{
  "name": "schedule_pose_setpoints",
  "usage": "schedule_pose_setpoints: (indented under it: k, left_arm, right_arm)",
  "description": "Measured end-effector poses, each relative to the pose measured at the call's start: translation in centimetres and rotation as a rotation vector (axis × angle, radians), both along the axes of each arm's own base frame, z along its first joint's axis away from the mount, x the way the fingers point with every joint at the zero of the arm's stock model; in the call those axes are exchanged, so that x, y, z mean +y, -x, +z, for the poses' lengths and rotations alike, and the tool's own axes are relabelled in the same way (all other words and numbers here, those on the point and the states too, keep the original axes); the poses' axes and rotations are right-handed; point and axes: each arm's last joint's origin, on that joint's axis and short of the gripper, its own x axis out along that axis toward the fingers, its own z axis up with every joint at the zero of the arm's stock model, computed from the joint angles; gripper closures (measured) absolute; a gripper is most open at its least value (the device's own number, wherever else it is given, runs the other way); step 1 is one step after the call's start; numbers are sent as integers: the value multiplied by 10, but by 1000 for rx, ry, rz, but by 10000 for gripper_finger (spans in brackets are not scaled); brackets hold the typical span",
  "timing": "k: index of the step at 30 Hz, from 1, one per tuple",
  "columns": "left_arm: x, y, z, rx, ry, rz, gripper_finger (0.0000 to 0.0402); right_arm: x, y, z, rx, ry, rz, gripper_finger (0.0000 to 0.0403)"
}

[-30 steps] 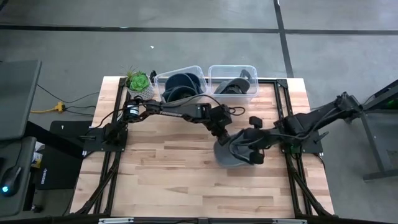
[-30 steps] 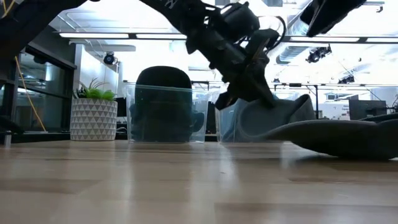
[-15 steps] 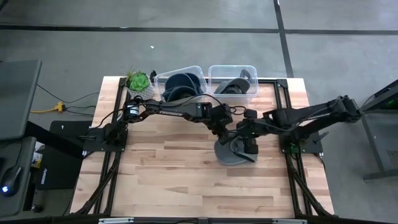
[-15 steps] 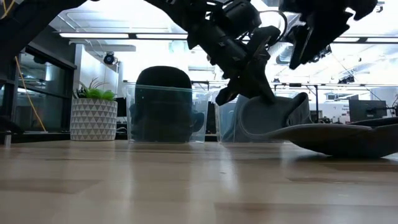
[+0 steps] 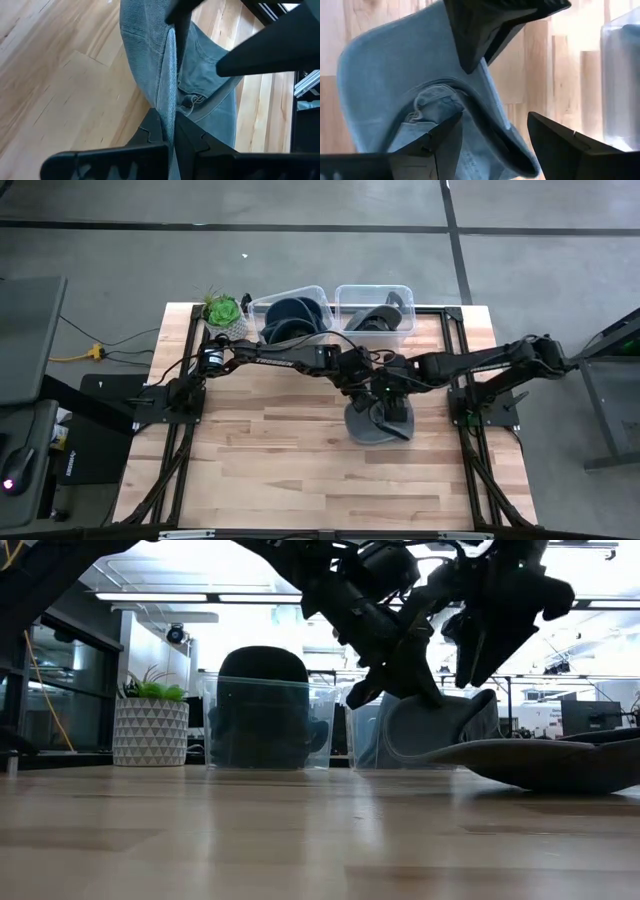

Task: Pick & Place hat
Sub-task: Put the gray cap into the right transparent bin

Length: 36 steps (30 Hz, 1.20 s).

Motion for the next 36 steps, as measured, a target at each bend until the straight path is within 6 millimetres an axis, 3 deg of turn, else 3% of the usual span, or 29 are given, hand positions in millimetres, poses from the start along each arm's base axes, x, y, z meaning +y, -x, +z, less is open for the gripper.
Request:
schedule_pose_setpoints:
  k: [12,23,31,36]
  left_arm:
    - [0,-1,1,-28,12,-19,402]
    - [3,-2,2,-41,8,-28,401]
    - [5,-3,5,-65,15,-25,401]
    - [5,-3,6,-70,24,-31,401]
  right_arm:
    - [-12,-10,-17,78,-110,88,187]
    - [-15,-11,-19,59,-118,138,192]
    - [-10,-3,-46,100,-131,154,274]
    - [-10,-2,-50,84,-125,158,336]
